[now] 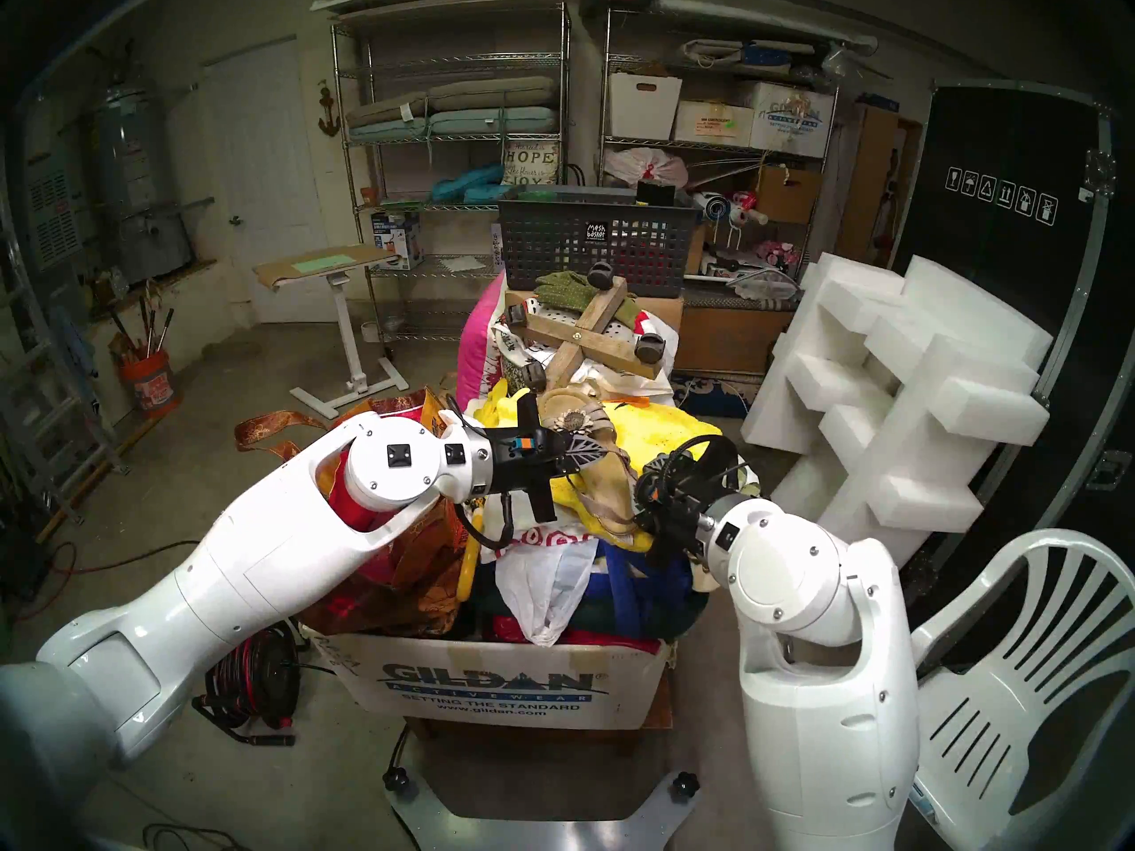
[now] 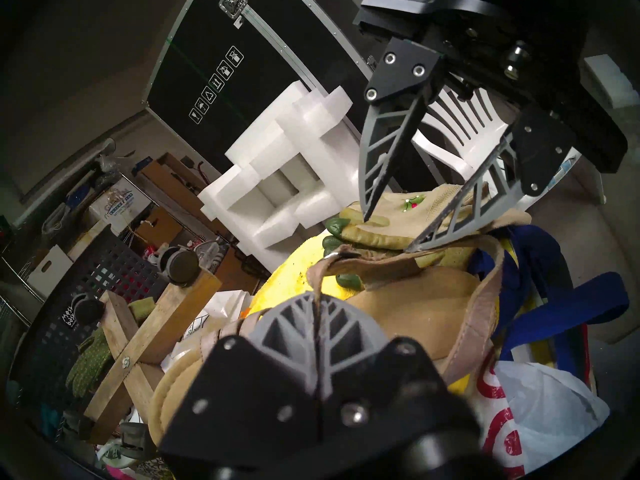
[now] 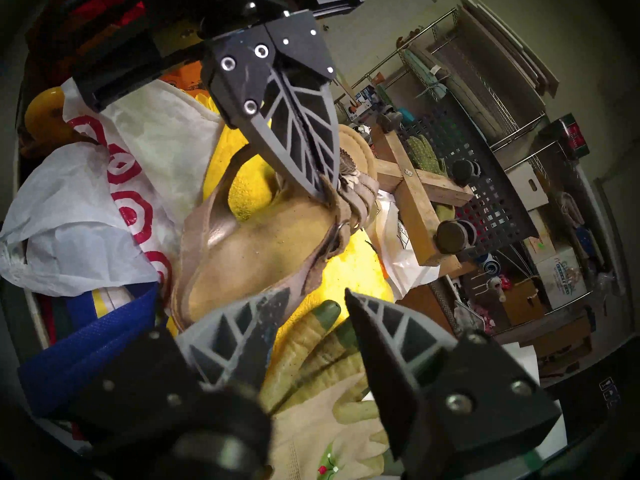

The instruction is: Unbuckle a shoe

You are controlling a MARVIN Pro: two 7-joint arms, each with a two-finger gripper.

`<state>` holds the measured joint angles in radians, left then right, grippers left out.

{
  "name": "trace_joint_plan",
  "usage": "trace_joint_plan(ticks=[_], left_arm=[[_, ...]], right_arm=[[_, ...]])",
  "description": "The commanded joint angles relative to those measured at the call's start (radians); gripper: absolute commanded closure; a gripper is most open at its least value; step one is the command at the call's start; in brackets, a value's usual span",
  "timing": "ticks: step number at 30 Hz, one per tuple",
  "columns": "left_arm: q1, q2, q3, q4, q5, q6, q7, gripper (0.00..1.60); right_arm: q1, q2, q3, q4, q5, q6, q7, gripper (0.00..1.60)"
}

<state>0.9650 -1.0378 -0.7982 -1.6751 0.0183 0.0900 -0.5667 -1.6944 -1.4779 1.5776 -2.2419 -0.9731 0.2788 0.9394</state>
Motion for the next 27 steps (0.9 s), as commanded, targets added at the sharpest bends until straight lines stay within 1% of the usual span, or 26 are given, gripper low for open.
trace_joint_plan(ticks=[1, 5, 6, 7, 8, 13, 14, 18, 19, 21, 27], left_arm=[[-0.003, 0.006, -0.013, -0.024, -0.008, -0.012, 0.002, 1.60], [-0.004, 0.010, -0.011, -0.023, -0.012, -0.013, 0.000, 1.60], [-0.004, 0.011, -0.011, -0.022, -0.013, -0.014, -0.001, 1.60], [-0.005, 0.012, -0.010, -0.022, -0.014, -0.015, -0.002, 1.60], [-0.005, 0.013, -0.010, -0.022, -0.015, -0.014, -0.002, 1.60], [-0.008, 0.015, -0.009, -0.021, -0.020, -0.014, -0.003, 1.60], [-0.011, 0.014, -0.008, -0.020, -0.022, -0.014, -0.006, 1.60], [-0.018, 0.009, -0.006, -0.016, -0.027, -0.013, -0.014, 1.60], [-0.019, 0.008, -0.005, -0.015, -0.027, -0.014, -0.014, 1.60], [-0.024, 0.004, -0.003, -0.012, -0.027, -0.012, -0.017, 1.60], [-0.028, -0.005, -0.002, 0.000, -0.027, -0.015, -0.026, 1.60]], right_arm=[[0.023, -0.011, -0.021, 0.010, -0.003, -0.001, -0.009, 0.55], [0.039, -0.017, -0.038, 0.030, -0.015, -0.001, -0.015, 0.63], [0.045, -0.018, -0.042, 0.034, -0.018, -0.001, -0.015, 0.62], [0.049, -0.020, -0.045, 0.036, -0.020, 0.001, -0.014, 0.66], [0.054, -0.021, -0.047, 0.039, -0.022, 0.001, -0.015, 0.65], [0.069, -0.025, -0.054, 0.057, -0.036, -0.002, -0.026, 0.76], [0.074, -0.026, -0.054, 0.062, -0.037, -0.002, -0.027, 0.80], [0.091, -0.031, -0.053, 0.076, -0.044, 0.000, -0.031, 0.80], [0.095, -0.031, -0.053, 0.078, -0.045, 0.000, -0.031, 0.77], [0.104, -0.035, -0.051, 0.082, -0.050, 0.003, -0.033, 0.78], [0.118, -0.035, -0.045, 0.104, -0.055, 0.003, -0.030, 0.65]])
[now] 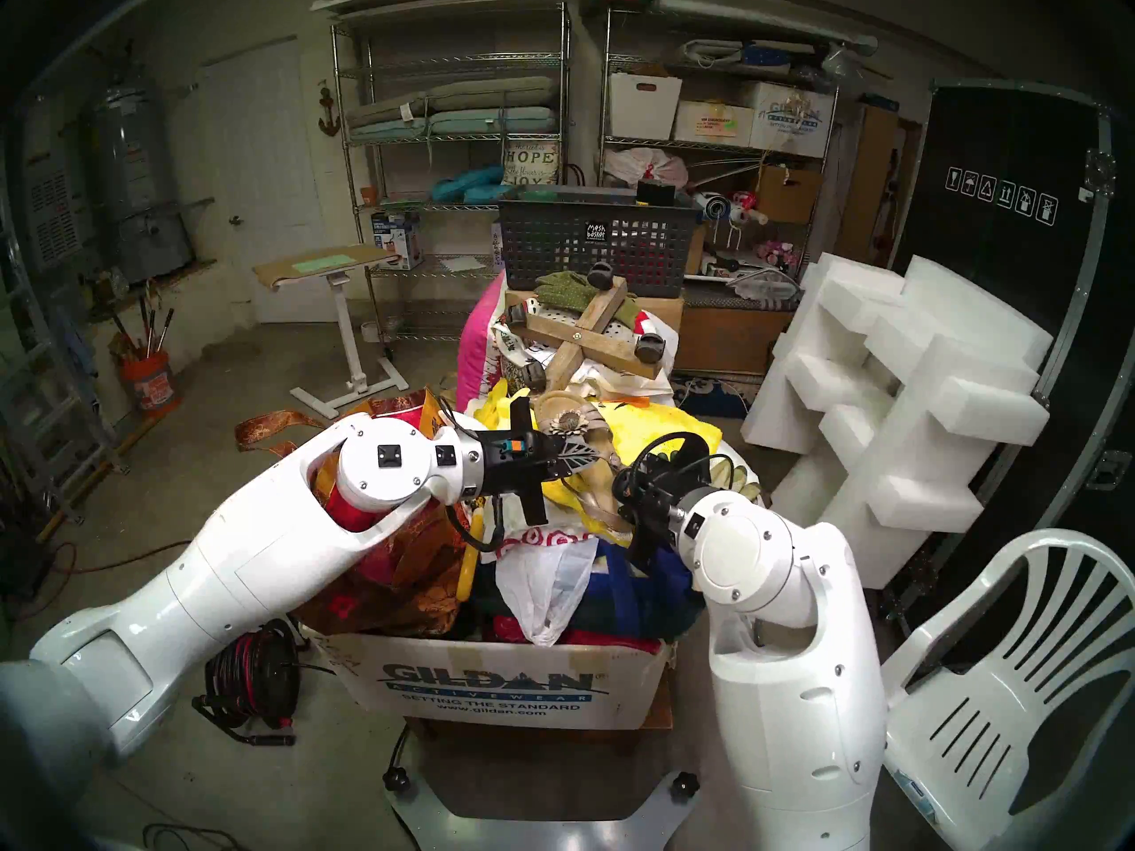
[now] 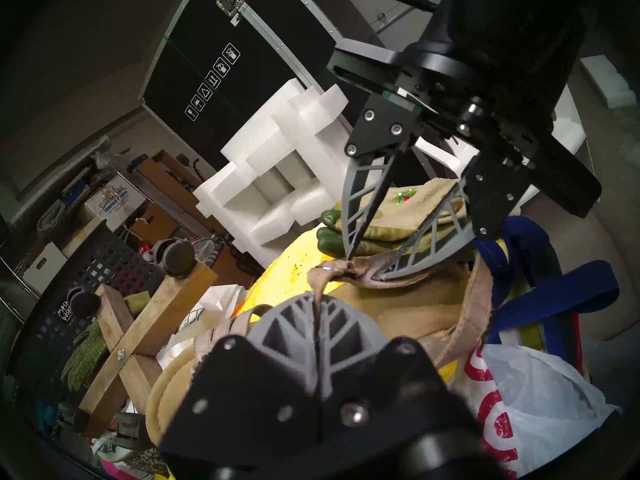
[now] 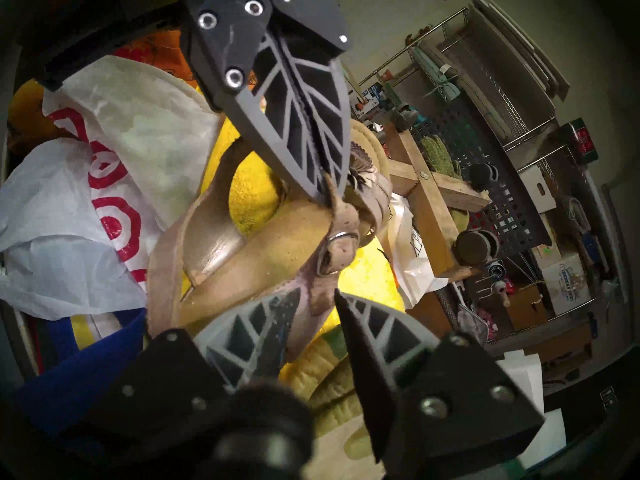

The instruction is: Unbuckle a shoe

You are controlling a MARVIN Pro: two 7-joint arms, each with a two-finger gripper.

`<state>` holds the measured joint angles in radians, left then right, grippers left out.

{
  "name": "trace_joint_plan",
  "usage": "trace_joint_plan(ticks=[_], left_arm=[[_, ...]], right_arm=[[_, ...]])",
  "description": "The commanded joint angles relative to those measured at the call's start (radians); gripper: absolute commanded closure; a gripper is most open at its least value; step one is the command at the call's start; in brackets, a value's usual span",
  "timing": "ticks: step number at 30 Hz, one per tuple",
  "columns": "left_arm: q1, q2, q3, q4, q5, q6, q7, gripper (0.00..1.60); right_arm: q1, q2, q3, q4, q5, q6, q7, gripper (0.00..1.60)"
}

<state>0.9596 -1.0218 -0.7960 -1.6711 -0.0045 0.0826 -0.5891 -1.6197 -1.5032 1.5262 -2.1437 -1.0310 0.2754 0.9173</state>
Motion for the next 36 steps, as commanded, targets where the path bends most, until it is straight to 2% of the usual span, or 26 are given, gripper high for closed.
trace_joint_plan(ticks=[1, 4, 10, 17, 22, 23, 25, 36], left_arm=[[-0.023, -0.022, -0.005, -0.002, -0.004, -0.008, -0.004, 1.60], [-0.023, -0.024, -0.006, 0.004, -0.004, -0.011, -0.006, 1.60], [-0.027, -0.029, -0.009, 0.006, -0.004, -0.006, -0.011, 1.60], [-0.027, -0.031, -0.009, 0.013, -0.002, -0.010, -0.010, 1.60], [-0.027, -0.031, -0.007, 0.016, -0.004, -0.009, -0.014, 1.60], [-0.027, -0.031, -0.006, 0.015, -0.005, -0.008, -0.015, 1.60], [-0.029, -0.032, -0.006, 0.011, -0.005, -0.003, -0.016, 1.60], [-0.048, -0.055, 0.017, 0.047, 0.009, -0.013, -0.026, 1.60]], right_arm=[[0.046, -0.010, 0.007, 0.009, 0.002, 0.007, -0.007, 0.65], [0.055, -0.012, 0.011, 0.017, 0.003, 0.010, -0.002, 0.71], [0.068, -0.013, 0.014, 0.030, 0.009, 0.011, 0.007, 1.00], [0.070, -0.016, 0.017, 0.037, 0.014, 0.013, 0.004, 1.02], [0.064, -0.019, 0.022, 0.030, 0.027, 0.006, -0.004, 1.24], [0.062, -0.019, 0.022, 0.026, 0.029, 0.005, -0.004, 1.46], [0.060, -0.020, 0.023, 0.016, 0.035, 0.002, -0.004, 1.60], [0.024, -0.024, 0.023, -0.042, 0.062, -0.018, 0.002, 1.60]])
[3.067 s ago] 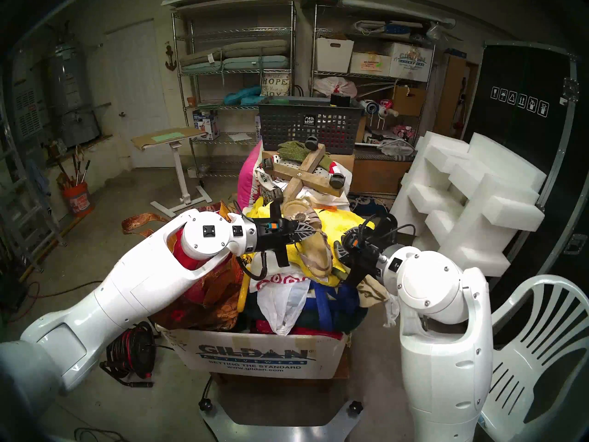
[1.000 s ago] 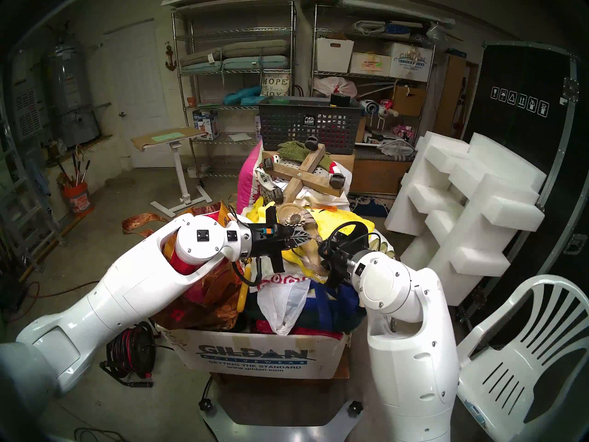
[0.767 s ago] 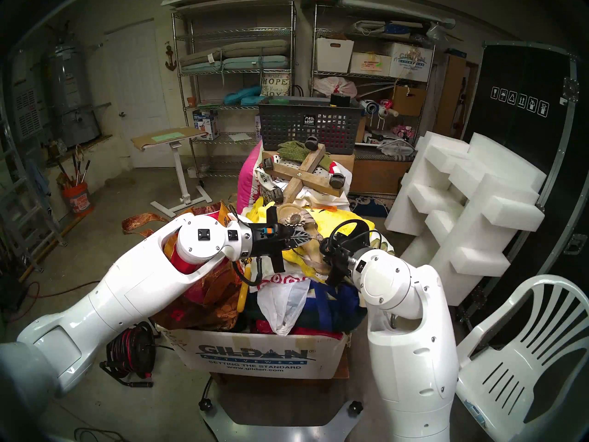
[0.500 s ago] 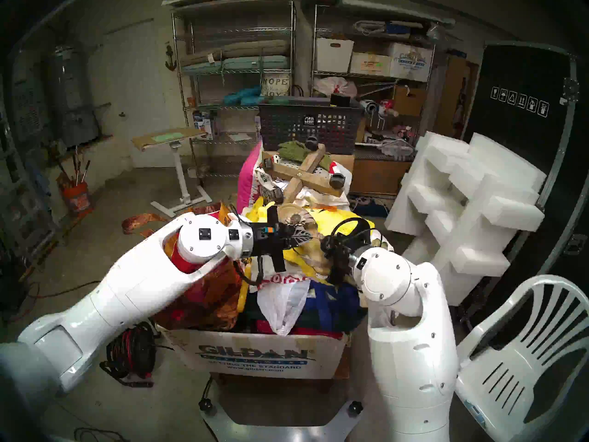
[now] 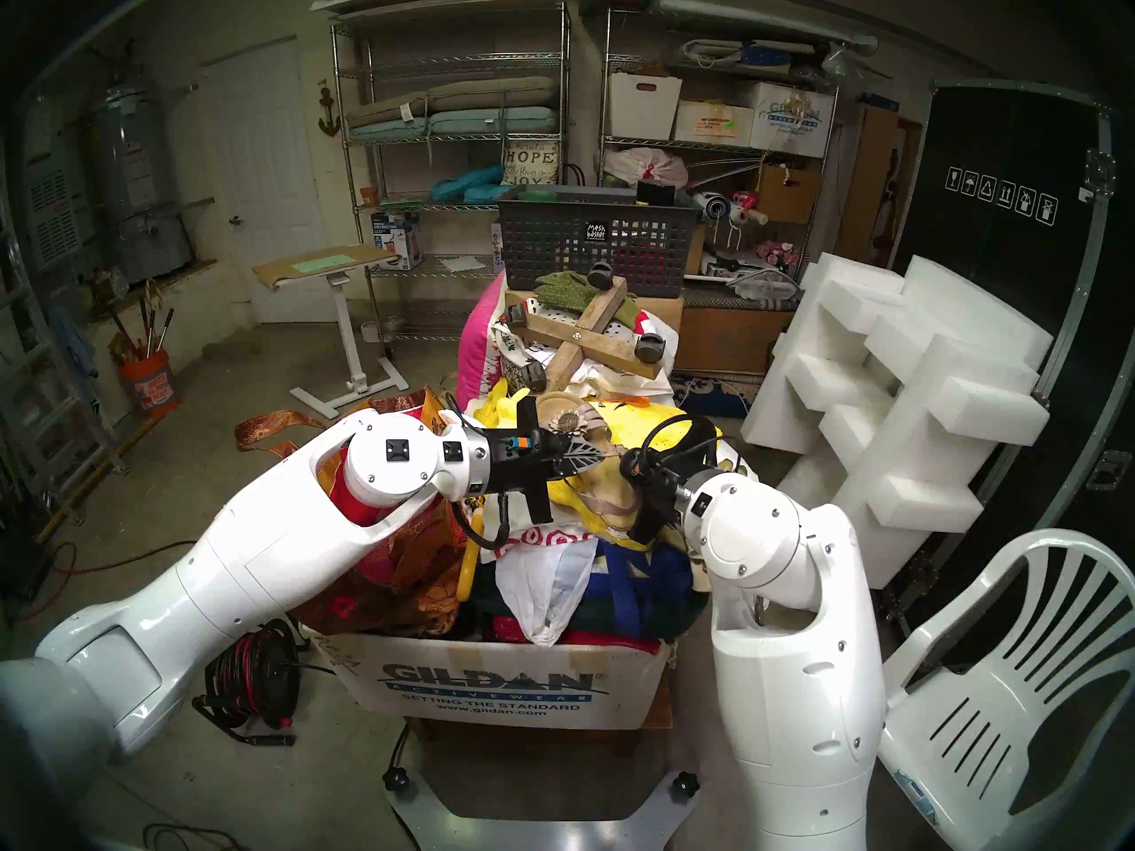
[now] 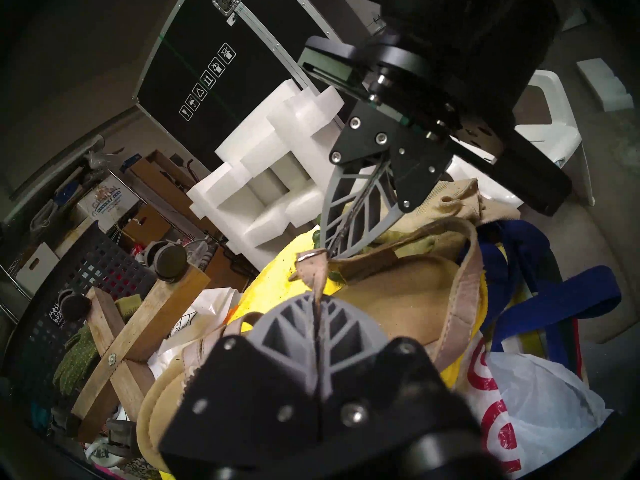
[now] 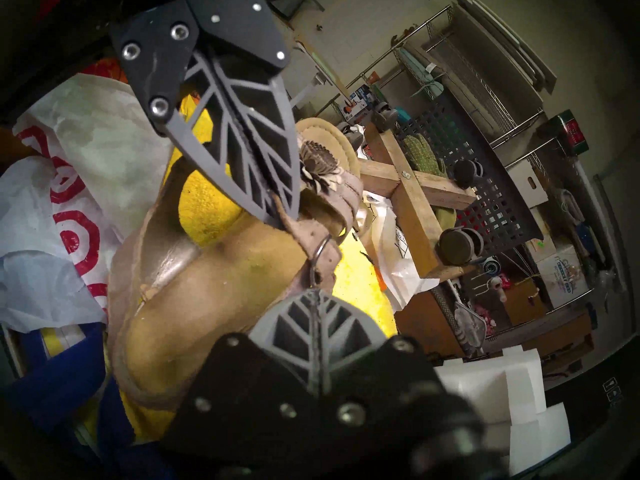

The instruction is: Unbuckle a shoe

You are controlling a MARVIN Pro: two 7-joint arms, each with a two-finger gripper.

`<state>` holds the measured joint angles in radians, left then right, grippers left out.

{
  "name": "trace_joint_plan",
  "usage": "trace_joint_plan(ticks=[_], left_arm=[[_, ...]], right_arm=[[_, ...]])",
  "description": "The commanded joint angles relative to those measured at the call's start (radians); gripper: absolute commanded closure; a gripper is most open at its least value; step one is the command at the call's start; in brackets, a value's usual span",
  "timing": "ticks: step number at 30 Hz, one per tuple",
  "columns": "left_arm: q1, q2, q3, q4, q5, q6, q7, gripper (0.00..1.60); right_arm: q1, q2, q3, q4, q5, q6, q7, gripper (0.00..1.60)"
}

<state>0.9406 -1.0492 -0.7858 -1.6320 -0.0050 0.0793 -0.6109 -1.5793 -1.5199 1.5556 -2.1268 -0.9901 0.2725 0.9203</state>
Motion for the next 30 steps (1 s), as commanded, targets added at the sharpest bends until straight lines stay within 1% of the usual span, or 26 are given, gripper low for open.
trace_joint_plan(ticks=[1, 8, 16, 20, 21, 22, 24, 29, 30], left_arm=[[-0.032, -0.030, 0.008, 0.010, 0.010, -0.009, -0.006, 1.60], [-0.047, -0.046, 0.006, 0.029, 0.029, -0.013, 0.014, 1.60], [-0.041, -0.043, -0.005, 0.017, 0.031, -0.011, 0.022, 1.60], [-0.039, -0.040, -0.007, 0.010, 0.031, -0.005, 0.018, 1.60], [-0.038, -0.038, -0.008, 0.007, 0.031, -0.003, 0.018, 1.60], [-0.037, -0.036, -0.008, 0.004, 0.031, -0.002, 0.018, 1.60], [-0.034, -0.030, -0.010, 0.000, 0.031, -0.003, 0.020, 1.60], [-0.031, -0.014, -0.013, -0.008, 0.040, -0.002, 0.027, 1.59], [-0.030, -0.012, -0.012, -0.007, 0.044, -0.004, 0.031, 1.42]], right_arm=[[-0.021, -0.007, -0.006, -0.064, 0.022, -0.016, 0.000, 1.60], [-0.040, -0.003, -0.004, -0.087, 0.025, -0.016, 0.009, 1.60], [-0.055, -0.004, -0.007, -0.100, 0.032, -0.021, 0.016, 1.60], [-0.049, -0.007, -0.012, -0.086, 0.011, -0.010, 0.007, 1.60], [-0.049, -0.007, -0.008, -0.077, 0.000, -0.006, -0.005, 1.53], [-0.047, -0.007, -0.001, -0.069, 0.000, -0.006, -0.009, 1.41], [-0.044, -0.006, 0.016, -0.062, 0.003, -0.009, -0.020, 1.23], [-0.040, -0.017, 0.049, -0.098, 0.027, -0.005, -0.008, 1.00], [-0.041, -0.018, 0.049, -0.105, 0.028, -0.005, -0.005, 0.94]])
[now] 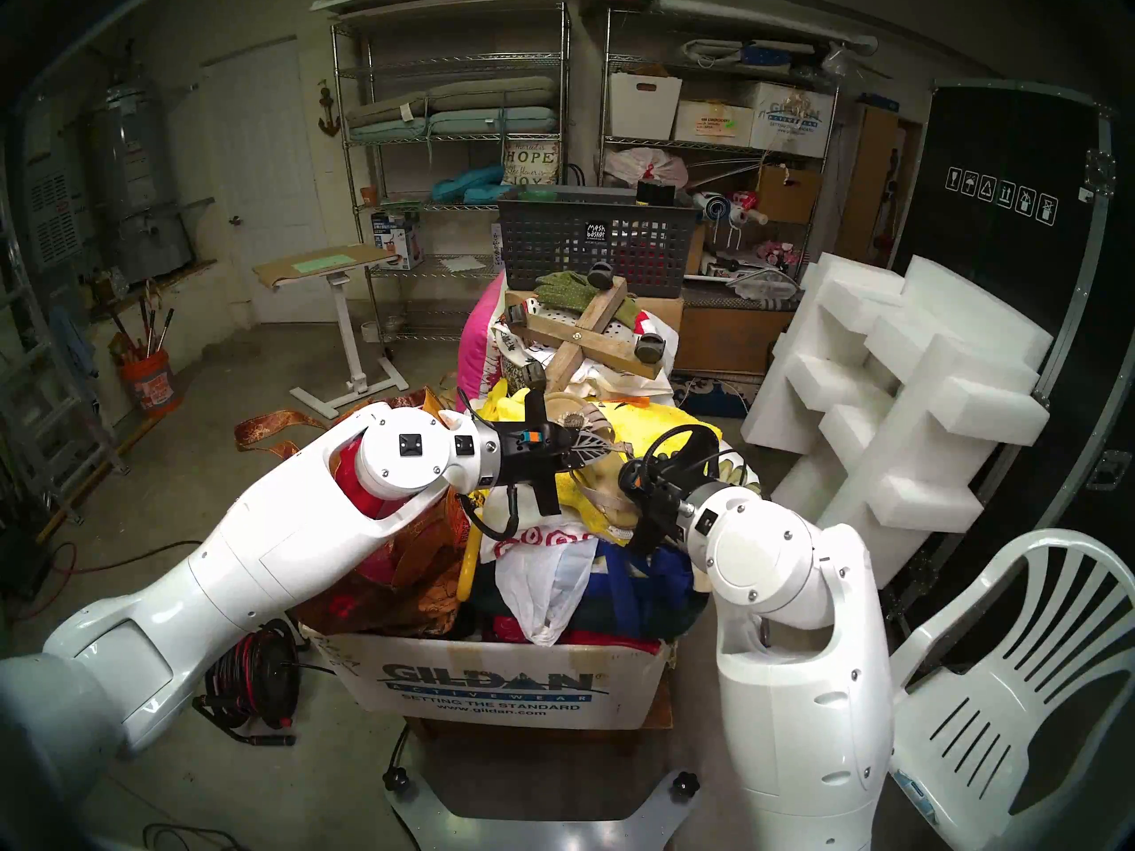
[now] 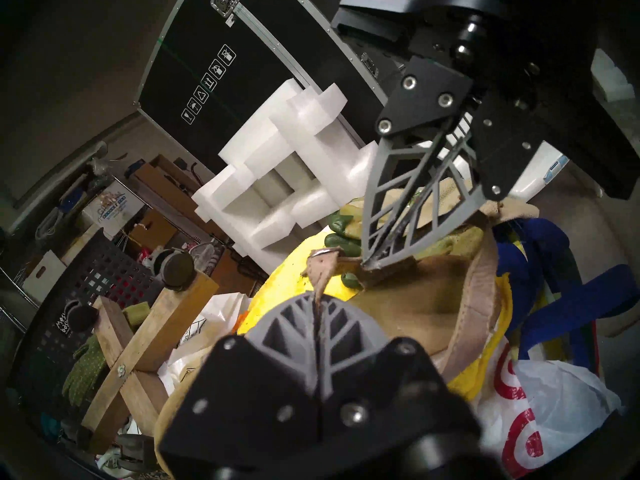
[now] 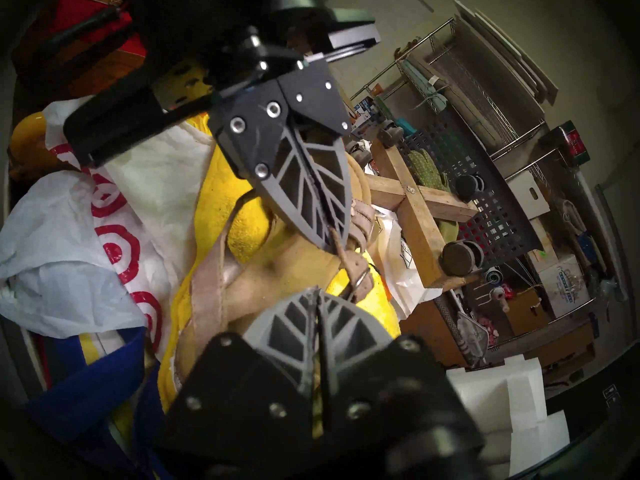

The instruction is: Unbuckle a shoe

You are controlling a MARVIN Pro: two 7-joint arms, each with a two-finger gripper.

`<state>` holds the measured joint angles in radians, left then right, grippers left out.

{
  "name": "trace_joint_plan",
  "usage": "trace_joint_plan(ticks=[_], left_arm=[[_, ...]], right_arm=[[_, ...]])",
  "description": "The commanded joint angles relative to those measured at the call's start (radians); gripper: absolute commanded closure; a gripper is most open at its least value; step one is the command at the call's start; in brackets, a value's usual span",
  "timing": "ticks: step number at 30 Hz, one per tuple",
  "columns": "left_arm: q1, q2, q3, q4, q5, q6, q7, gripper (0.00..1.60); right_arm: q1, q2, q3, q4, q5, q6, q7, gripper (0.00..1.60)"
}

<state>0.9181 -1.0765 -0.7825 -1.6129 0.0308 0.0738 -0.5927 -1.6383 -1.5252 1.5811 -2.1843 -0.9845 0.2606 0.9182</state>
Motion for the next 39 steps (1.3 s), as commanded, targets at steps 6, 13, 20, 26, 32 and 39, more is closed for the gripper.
trace_joint_plan(ticks=[6, 13, 20, 26, 32, 39], left_arm=[[-0.007, 0.018, -0.011, -0.022, 0.016, -0.002, 0.023, 1.29], [-0.004, 0.021, -0.013, -0.034, 0.015, 0.001, 0.024, 1.37], [0.006, 0.038, -0.018, -0.046, 0.014, 0.002, 0.028, 1.44], [0.007, 0.050, -0.016, -0.046, 0.020, 0.004, 0.033, 1.49], [0.007, 0.056, -0.015, -0.050, 0.019, 0.006, 0.033, 1.52], [0.003, 0.052, -0.011, -0.055, 0.018, 0.008, 0.035, 1.51]], right_arm=[[-0.007, -0.021, 0.012, -0.073, 0.031, 0.017, 0.016, 0.88], [-0.019, -0.029, -0.021, -0.065, 0.006, 0.040, 0.014, 0.80], [0.000, -0.018, -0.012, -0.008, -0.014, 0.020, -0.029, 0.81], [0.017, -0.027, -0.004, -0.010, -0.009, 0.016, -0.039, 0.70], [0.023, -0.028, -0.007, -0.010, -0.022, 0.025, -0.022, 0.33], [0.025, -0.033, -0.043, 0.009, -0.055, 0.033, -0.024, 0.80]])
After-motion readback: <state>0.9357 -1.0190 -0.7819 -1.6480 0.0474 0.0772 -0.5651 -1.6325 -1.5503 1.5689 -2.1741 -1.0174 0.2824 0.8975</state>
